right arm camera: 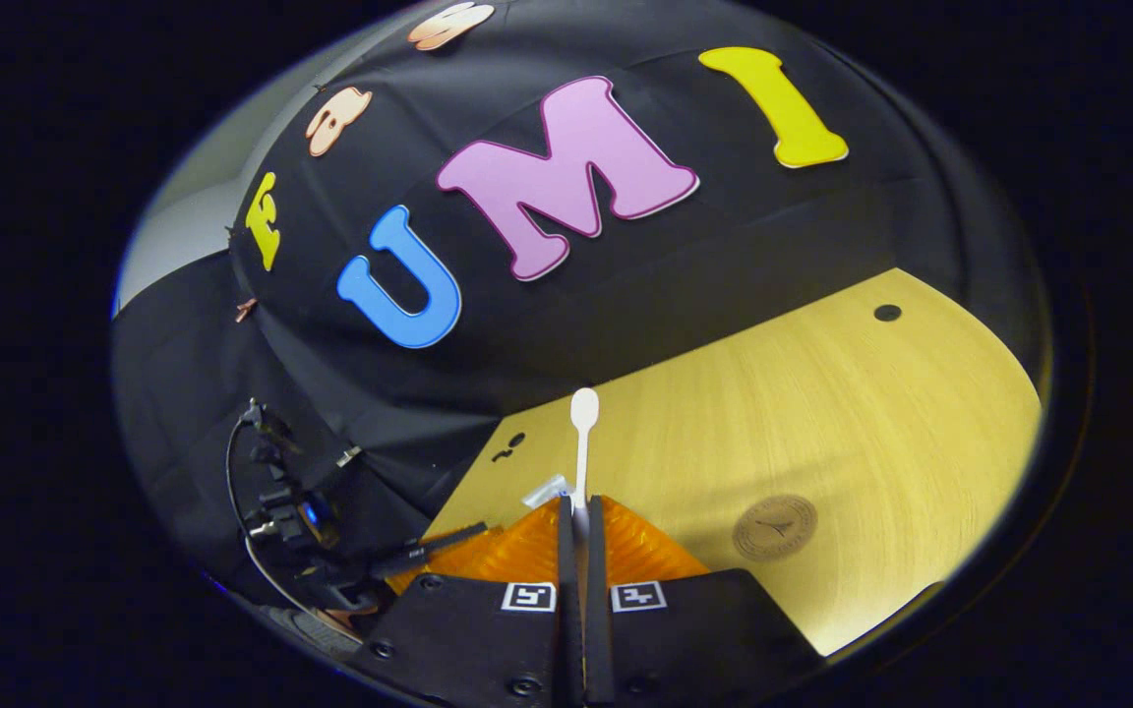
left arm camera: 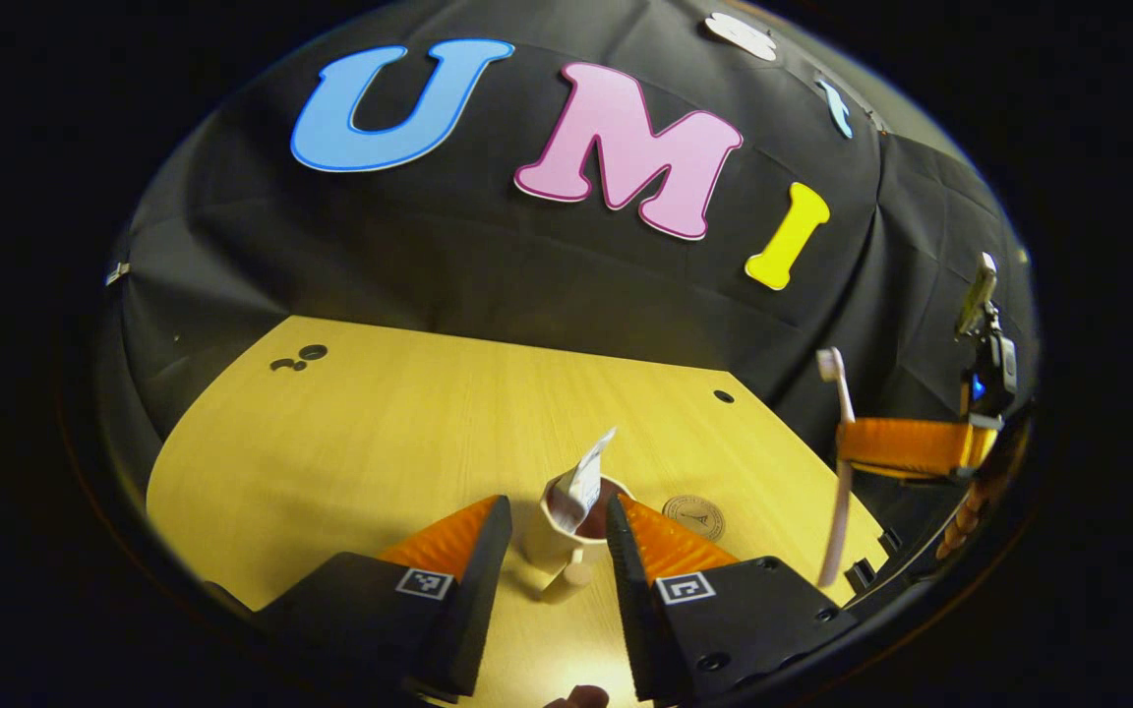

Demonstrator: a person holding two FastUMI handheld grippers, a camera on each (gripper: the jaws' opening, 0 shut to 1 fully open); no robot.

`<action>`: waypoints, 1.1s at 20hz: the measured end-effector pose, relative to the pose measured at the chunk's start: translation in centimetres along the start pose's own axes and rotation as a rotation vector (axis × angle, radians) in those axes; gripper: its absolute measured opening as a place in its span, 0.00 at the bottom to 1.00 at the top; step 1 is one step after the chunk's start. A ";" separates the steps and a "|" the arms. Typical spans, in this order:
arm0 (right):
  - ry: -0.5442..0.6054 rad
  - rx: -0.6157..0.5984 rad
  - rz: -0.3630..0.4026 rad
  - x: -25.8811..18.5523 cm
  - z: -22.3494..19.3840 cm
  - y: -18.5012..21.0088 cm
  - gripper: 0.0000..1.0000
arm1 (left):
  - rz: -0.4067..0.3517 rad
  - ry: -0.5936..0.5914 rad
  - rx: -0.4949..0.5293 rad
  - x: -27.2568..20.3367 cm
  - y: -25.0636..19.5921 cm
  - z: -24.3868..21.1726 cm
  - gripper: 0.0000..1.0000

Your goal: Put the toothbrush and toothpaste on the desktop into the cup, then pick up the cup and place it on the coaster on the desktop.

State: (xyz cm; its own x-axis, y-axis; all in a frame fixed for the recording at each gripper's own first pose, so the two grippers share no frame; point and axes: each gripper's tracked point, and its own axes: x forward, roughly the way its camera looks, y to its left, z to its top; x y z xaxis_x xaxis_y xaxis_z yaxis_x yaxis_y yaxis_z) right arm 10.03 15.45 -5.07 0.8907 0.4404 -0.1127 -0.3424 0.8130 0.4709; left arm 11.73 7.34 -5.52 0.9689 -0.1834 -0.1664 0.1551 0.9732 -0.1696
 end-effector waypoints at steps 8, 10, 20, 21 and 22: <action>-0.092 0.007 0.092 8.2 1.9 2.2 0.06 | 0.022 0.061 -0.012 -5.9 0.0 -2.8 0.61; -0.094 -0.003 0.085 9.9 1.2 1.5 0.05 | 0.019 0.071 -0.019 -6.7 -0.5 -3.3 0.61; -0.041 -0.106 0.052 15.3 -3.9 -1.9 0.06 | 0.063 0.137 -0.035 -8.1 -0.5 -6.2 0.61; -0.041 -0.117 0.049 15.4 -4.2 -2.3 0.06 | 0.070 0.140 -0.037 -8.1 -0.4 -6.2 0.61; -0.042 -0.129 0.042 15.4 -4.6 -2.7 0.06 | 0.077 0.143 -0.039 -8.2 -0.3 -6.3 0.61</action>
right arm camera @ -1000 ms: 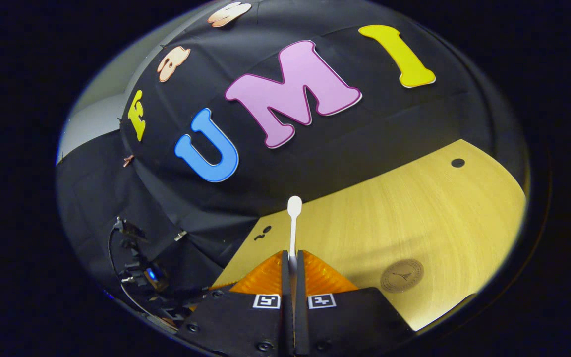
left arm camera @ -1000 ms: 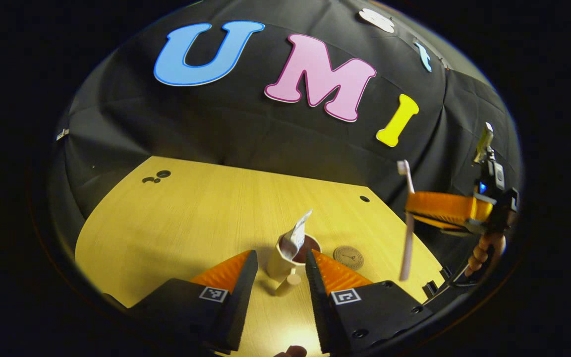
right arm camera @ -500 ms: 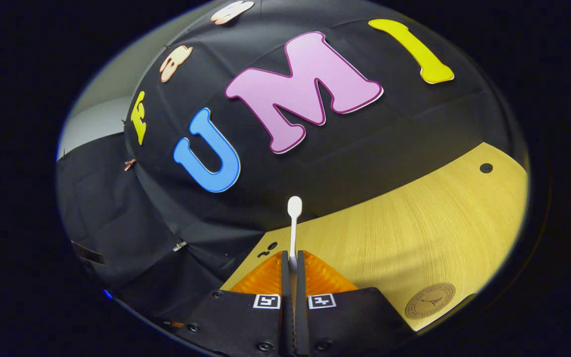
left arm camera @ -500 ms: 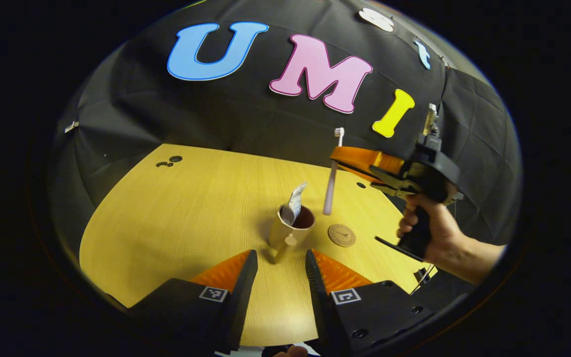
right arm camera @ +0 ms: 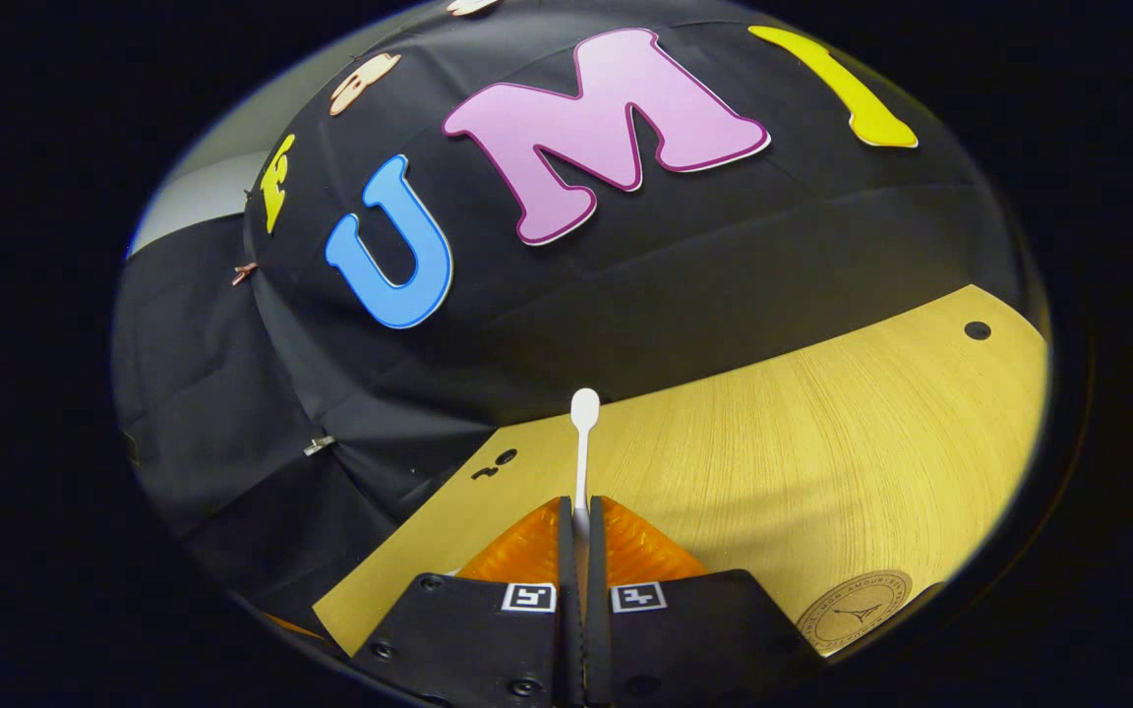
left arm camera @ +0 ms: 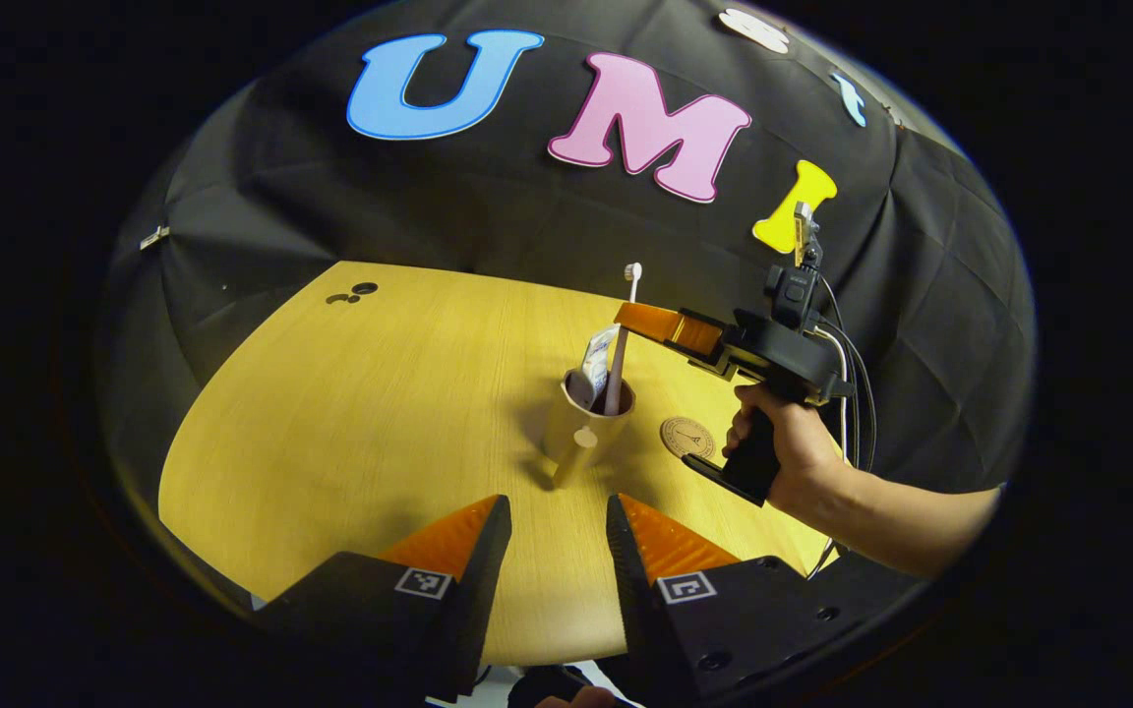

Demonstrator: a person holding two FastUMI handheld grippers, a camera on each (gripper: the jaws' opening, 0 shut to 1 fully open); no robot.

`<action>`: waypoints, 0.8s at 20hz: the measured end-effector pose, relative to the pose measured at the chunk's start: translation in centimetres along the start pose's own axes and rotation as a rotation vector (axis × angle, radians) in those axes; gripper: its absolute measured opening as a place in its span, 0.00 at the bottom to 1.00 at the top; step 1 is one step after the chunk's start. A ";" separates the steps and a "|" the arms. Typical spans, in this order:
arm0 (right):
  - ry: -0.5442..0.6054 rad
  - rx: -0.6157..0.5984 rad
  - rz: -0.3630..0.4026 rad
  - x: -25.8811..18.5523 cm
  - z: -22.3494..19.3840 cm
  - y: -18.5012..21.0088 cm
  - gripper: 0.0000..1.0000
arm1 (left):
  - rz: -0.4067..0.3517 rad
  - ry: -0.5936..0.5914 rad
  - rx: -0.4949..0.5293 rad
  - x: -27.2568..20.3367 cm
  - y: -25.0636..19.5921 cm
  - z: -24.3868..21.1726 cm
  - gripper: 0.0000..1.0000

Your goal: Put the toothbrush and toothpaste on the desktop into the cup, then pick up the cup and place it on the coaster on the desktop.

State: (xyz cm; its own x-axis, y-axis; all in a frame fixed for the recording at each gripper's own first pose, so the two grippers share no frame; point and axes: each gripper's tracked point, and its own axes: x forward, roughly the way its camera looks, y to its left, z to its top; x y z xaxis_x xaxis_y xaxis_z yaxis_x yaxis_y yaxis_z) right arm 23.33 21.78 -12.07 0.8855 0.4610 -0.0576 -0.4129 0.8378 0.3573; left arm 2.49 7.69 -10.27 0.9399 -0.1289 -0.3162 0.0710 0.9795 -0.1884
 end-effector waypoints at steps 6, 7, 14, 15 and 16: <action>0.012 -0.006 0.005 -0.8 -1.2 -0.6 0.07 | 0.034 0.001 -0.005 0.3 -0.3 0.1 0.61; 0.017 -0.013 0.007 -1.1 -1.3 -0.4 0.07 | 0.038 0.001 -0.004 0.3 -0.4 0.3 0.61; 0.110 -0.024 0.064 -3.7 -4.0 0.8 0.12 | 0.061 0.012 0.006 1.6 -1.2 0.4 0.61; 0.128 -0.017 0.067 -4.1 -4.5 0.9 0.12 | 0.061 0.016 0.011 1.8 -1.3 0.4 0.61; 0.146 -0.004 0.077 -4.9 -4.9 1.1 0.17 | 0.063 0.021 0.018 2.3 -1.4 0.4 0.61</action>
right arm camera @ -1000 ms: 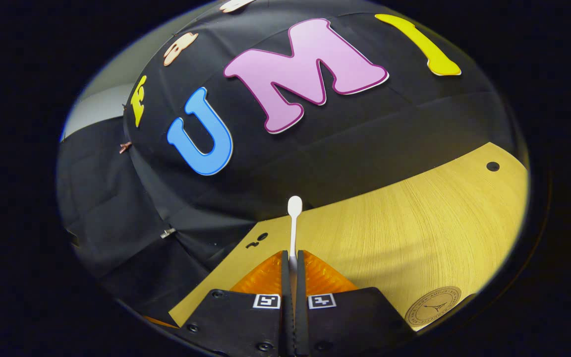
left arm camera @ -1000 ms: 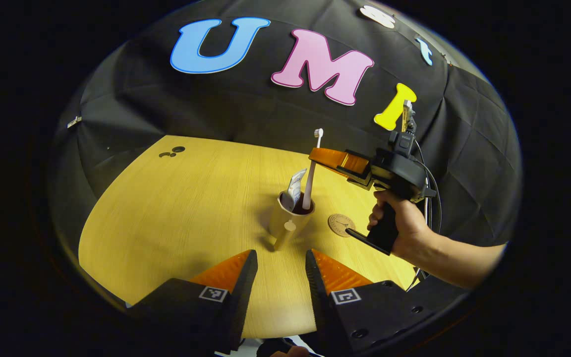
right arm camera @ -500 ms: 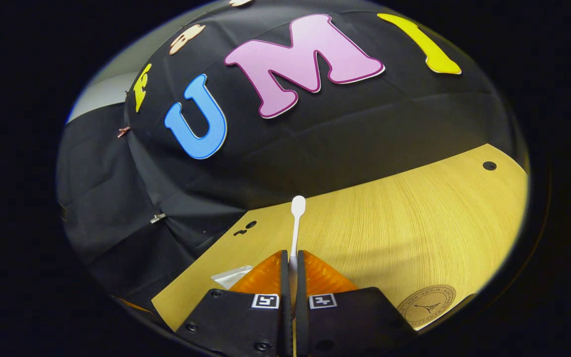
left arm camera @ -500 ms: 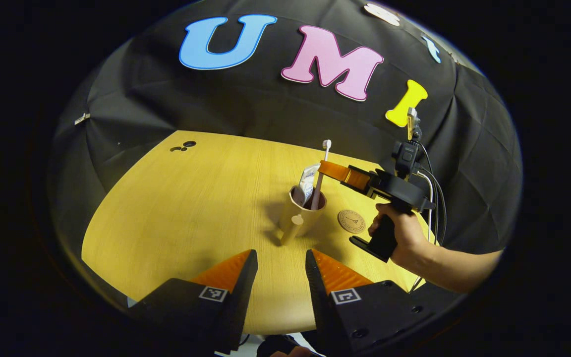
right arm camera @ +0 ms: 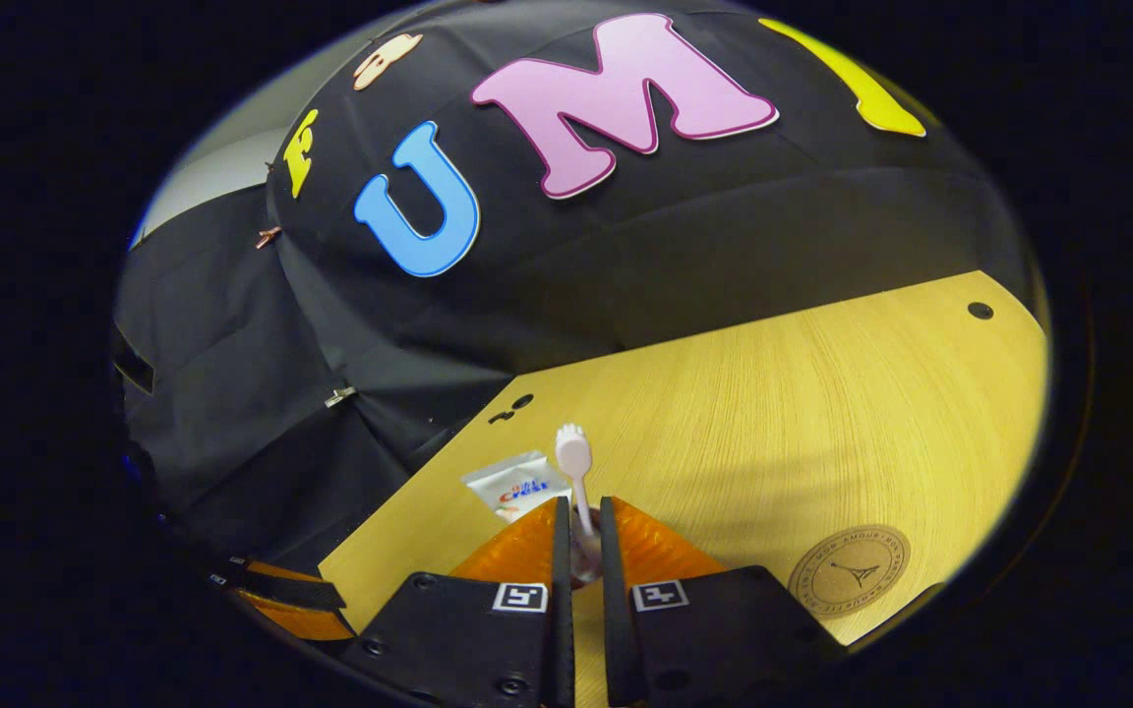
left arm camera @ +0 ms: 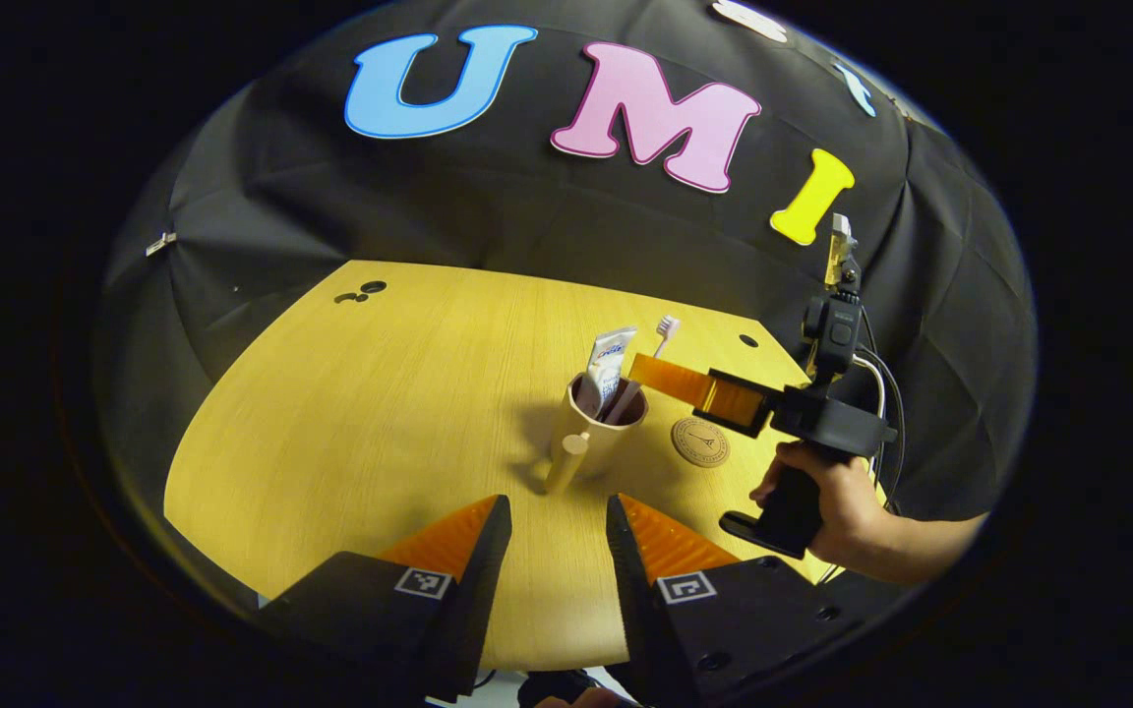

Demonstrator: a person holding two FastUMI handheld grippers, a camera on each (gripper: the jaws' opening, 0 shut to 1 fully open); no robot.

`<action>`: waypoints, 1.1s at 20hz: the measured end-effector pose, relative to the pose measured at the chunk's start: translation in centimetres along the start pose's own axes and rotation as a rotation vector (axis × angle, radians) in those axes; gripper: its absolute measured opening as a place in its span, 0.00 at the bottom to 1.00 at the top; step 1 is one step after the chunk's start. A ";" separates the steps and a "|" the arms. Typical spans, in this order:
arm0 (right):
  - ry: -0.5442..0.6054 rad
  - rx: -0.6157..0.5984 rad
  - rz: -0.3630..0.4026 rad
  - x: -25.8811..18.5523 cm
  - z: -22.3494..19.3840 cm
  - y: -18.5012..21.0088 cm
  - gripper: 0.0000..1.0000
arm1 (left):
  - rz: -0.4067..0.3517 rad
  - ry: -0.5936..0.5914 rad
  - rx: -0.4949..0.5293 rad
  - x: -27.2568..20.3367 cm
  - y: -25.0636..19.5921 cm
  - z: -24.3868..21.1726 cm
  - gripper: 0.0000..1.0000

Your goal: Put the toothbrush and toothpaste on the desktop into the cup, then pick up the cup and place it on the coaster on the desktop.

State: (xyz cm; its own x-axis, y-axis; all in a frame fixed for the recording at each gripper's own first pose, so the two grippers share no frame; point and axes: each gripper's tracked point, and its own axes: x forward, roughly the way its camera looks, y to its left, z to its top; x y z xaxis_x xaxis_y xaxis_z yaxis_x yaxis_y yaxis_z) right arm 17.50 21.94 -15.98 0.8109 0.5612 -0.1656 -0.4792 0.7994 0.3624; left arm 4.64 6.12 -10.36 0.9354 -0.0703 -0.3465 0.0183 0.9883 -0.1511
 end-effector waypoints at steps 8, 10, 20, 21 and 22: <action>0.096 0.069 -0.003 -5.2 -2.3 0.2 0.38 | -0.035 0.095 0.087 3.6 -0.8 0.2 0.61; 0.119 0.104 -0.012 -6.9 -3.0 -0.3 0.41 | -0.068 0.133 0.101 4.5 -1.2 0.3 0.61; 0.195 0.136 -0.108 -17.2 -6.1 -5.8 0.41 | -0.103 0.416 0.246 10.3 -0.7 -1.5 0.61; 0.195 0.143 -0.127 -18.0 -6.2 -6.7 0.41 | -0.100 0.440 0.259 10.9 -0.5 -1.8 0.61; 0.194 0.157 -0.143 -18.7 -6.3 -7.3 0.41 | -0.096 0.461 0.271 11.4 -0.4 -2.0 0.61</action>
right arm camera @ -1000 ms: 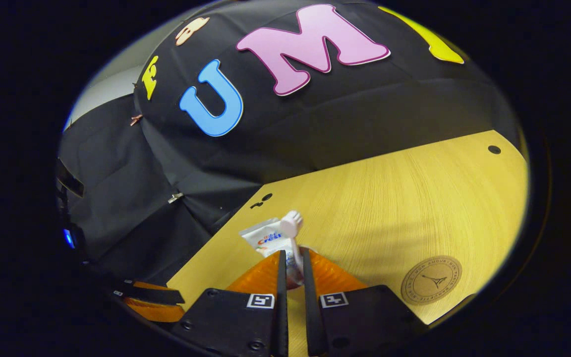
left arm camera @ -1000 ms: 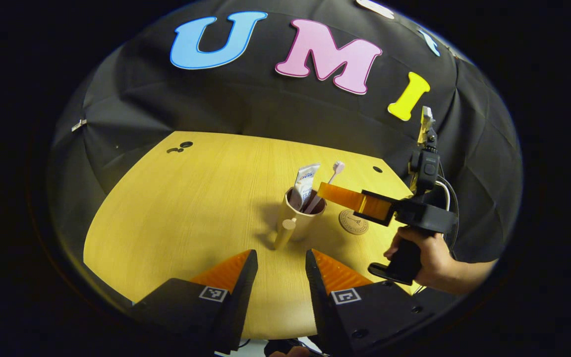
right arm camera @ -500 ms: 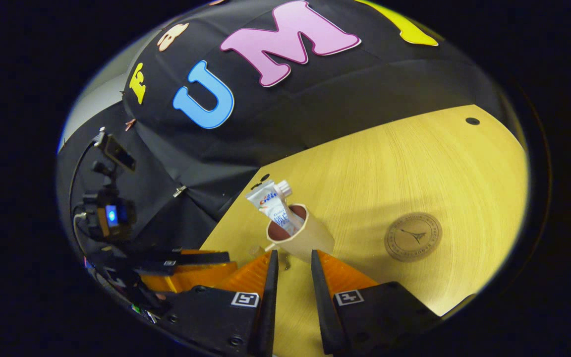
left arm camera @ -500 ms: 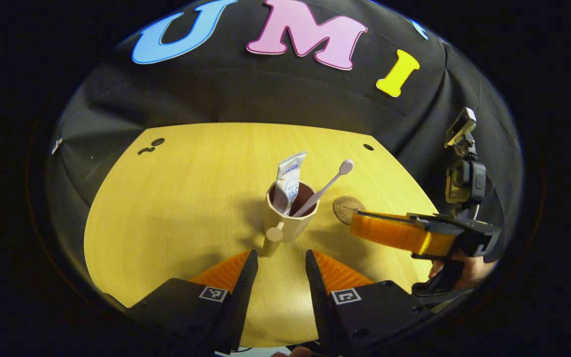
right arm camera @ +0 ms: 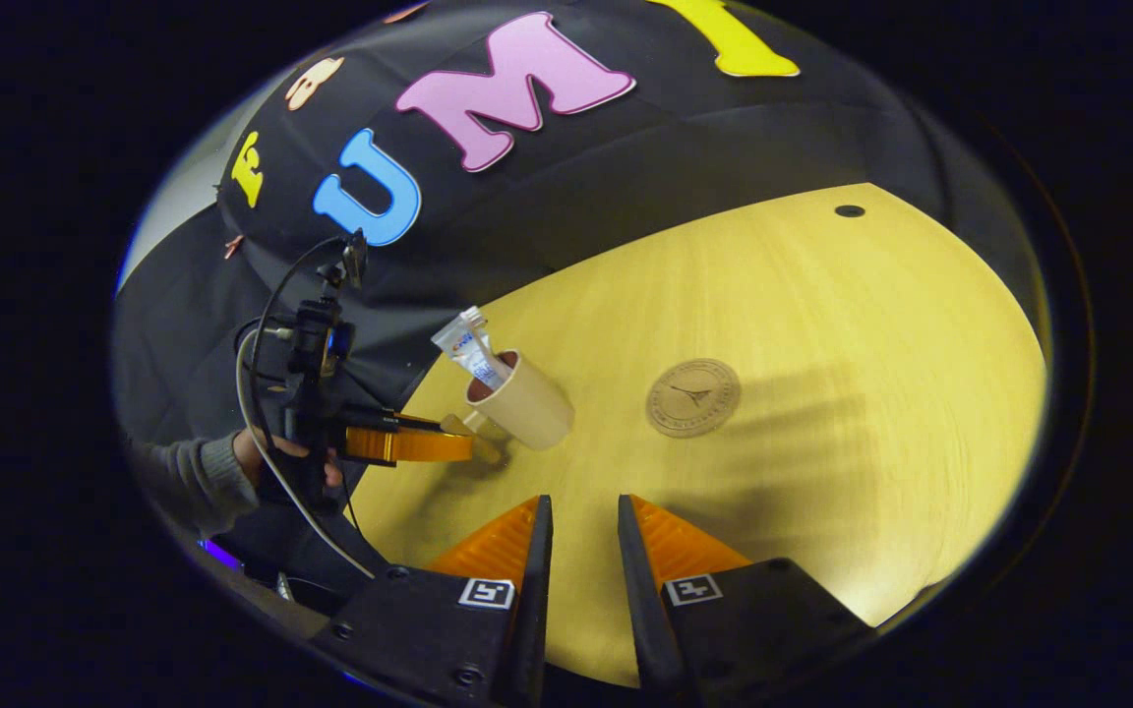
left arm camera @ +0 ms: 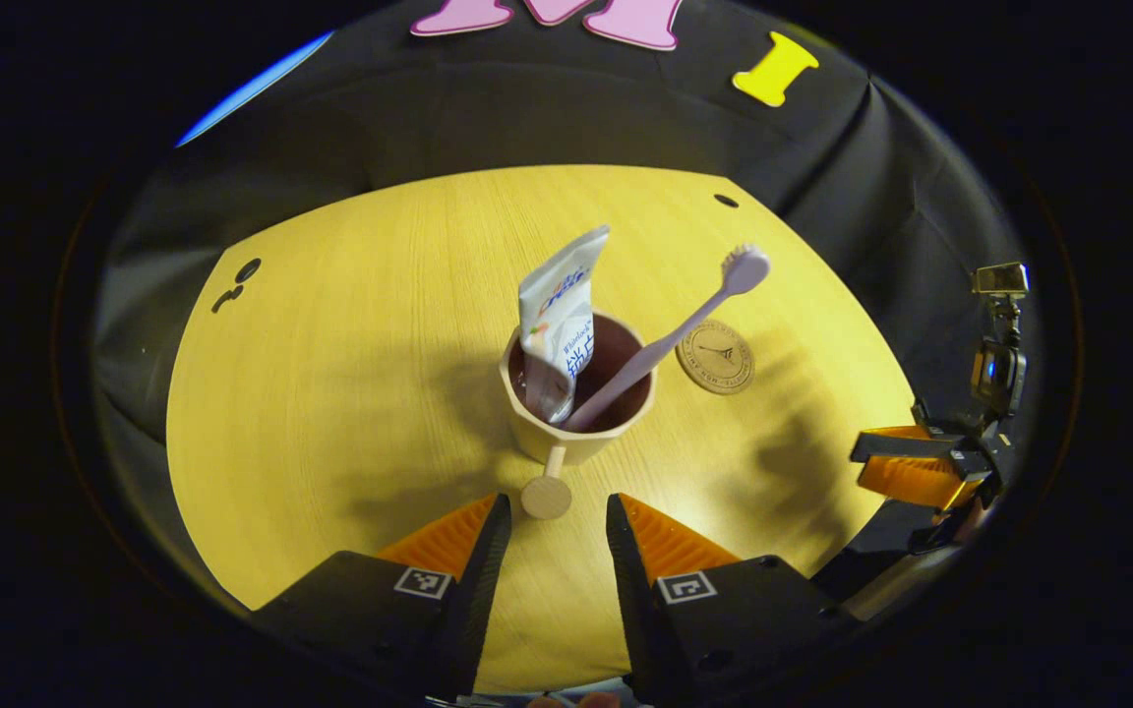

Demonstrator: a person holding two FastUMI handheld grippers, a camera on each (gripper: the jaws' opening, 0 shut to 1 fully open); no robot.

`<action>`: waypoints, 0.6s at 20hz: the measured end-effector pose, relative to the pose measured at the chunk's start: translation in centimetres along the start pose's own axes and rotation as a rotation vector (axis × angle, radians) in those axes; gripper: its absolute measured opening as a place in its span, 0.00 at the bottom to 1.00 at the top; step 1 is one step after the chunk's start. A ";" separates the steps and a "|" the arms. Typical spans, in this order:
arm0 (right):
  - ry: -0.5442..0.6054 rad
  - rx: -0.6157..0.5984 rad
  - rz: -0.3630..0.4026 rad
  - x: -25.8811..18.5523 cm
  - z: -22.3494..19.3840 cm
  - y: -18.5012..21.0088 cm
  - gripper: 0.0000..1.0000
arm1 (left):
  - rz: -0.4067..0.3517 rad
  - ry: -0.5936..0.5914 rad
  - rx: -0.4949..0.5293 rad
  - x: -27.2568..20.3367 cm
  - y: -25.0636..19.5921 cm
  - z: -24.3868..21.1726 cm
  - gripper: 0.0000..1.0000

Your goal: Put the toothbrush and toothpaste on the desktop into the cup, then pick up the cup and place it on the coaster on the desktop.

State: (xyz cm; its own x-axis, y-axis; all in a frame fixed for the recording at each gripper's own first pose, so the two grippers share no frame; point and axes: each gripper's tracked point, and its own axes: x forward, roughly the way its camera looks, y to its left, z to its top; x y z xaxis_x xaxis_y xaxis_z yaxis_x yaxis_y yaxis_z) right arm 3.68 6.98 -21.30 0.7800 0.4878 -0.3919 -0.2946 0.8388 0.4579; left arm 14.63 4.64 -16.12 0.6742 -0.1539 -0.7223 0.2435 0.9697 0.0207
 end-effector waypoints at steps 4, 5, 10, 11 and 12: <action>-0.057 0.082 -0.054 -2.4 0.9 -2.2 0.41 | 0.022 0.079 0.029 2.1 0.4 0.5 0.61; -0.065 0.100 -0.061 -2.8 0.9 -2.6 0.41 | 0.023 0.099 0.031 2.5 0.4 0.6 0.60; -0.087 0.142 -0.099 -4.6 0.7 -4.4 0.41 | 0.026 0.181 0.076 4.2 0.4 0.5 0.53; -0.090 0.149 -0.106 -4.9 0.7 -4.6 0.41 | 0.028 0.193 0.088 4.4 0.5 0.6 0.52; -0.092 0.155 -0.110 -5.2 0.6 -4.8 0.41 | 0.031 0.205 0.096 4.6 0.6 0.6 0.52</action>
State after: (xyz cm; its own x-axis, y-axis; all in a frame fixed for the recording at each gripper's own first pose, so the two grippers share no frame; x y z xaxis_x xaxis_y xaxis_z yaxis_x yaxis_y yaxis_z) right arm 1.39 0.26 -20.99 0.8518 0.3654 -0.3754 -0.1218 0.8350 0.5365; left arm 18.26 4.41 -19.00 0.5285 -0.0731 -0.8458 0.2970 0.9493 0.1035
